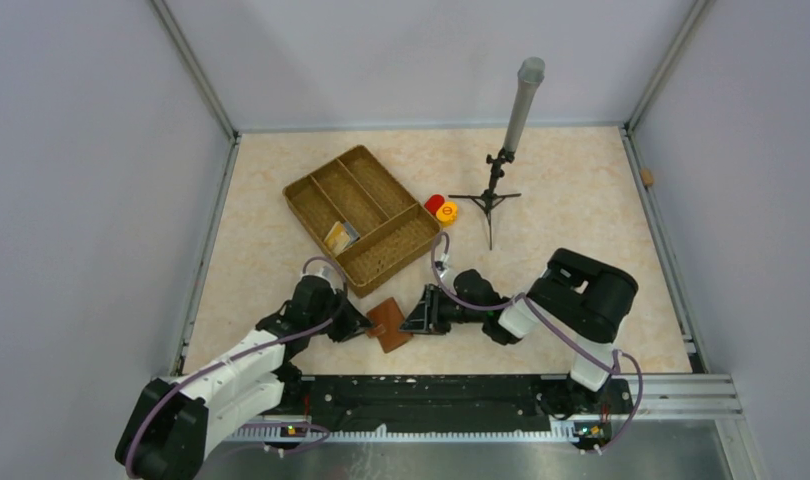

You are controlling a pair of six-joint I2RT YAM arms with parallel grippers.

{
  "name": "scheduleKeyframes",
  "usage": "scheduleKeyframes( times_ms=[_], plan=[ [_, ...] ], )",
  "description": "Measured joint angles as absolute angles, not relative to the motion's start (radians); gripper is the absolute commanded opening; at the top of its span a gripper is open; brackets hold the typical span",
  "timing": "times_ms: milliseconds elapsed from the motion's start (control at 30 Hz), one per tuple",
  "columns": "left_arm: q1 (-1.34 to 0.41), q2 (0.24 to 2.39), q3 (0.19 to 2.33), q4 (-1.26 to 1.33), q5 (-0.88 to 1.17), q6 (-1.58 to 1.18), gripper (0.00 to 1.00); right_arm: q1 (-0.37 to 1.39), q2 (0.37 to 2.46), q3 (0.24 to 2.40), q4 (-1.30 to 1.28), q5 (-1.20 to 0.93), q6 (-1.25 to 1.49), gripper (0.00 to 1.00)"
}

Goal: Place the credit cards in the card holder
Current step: Turn over the card holder at the center of the board.

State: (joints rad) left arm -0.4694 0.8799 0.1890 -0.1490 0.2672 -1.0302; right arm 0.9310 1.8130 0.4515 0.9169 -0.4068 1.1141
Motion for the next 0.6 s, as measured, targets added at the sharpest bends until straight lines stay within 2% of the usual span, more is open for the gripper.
scheduleKeyframes(
  times_ms=[67,133,167,200,233,267,400,533,600],
  plan=[
    [-0.469,0.877,0.185,-0.142,0.268,-1.036,0.14,0.931,1.822,0.451,0.925,-0.407,1.114,0.14],
    [-0.469,0.869,0.180,-0.141,0.267,-1.041,0.21,0.931,1.822,0.451,0.932,-0.410,1.110,0.04],
    [-0.469,0.859,0.179,-0.143,0.264,-1.042,0.34,0.931,1.819,0.451,0.934,-0.411,1.102,0.00],
    [-0.469,0.847,0.180,-0.152,0.260,-1.042,0.44,0.931,1.814,0.451,0.932,-0.411,1.093,0.00],
    [-0.469,0.834,0.183,-0.165,0.257,-1.042,0.60,0.931,1.802,0.451,0.921,-0.410,1.081,0.00],
    [-0.470,0.812,0.199,-0.193,0.249,-1.043,0.66,0.931,1.782,0.451,0.905,-0.405,1.067,0.00],
    [-0.472,0.748,0.323,-0.373,0.163,-1.004,0.72,0.932,1.613,0.457,0.743,-0.340,0.966,0.00],
    [-0.472,0.728,0.534,-0.486,0.093,-0.988,0.74,0.961,1.385,0.531,0.459,-0.166,0.762,0.00],
    [-0.476,0.735,0.628,-0.488,0.084,-0.993,0.78,0.991,1.318,0.593,0.354,-0.064,0.668,0.00]
  ],
)
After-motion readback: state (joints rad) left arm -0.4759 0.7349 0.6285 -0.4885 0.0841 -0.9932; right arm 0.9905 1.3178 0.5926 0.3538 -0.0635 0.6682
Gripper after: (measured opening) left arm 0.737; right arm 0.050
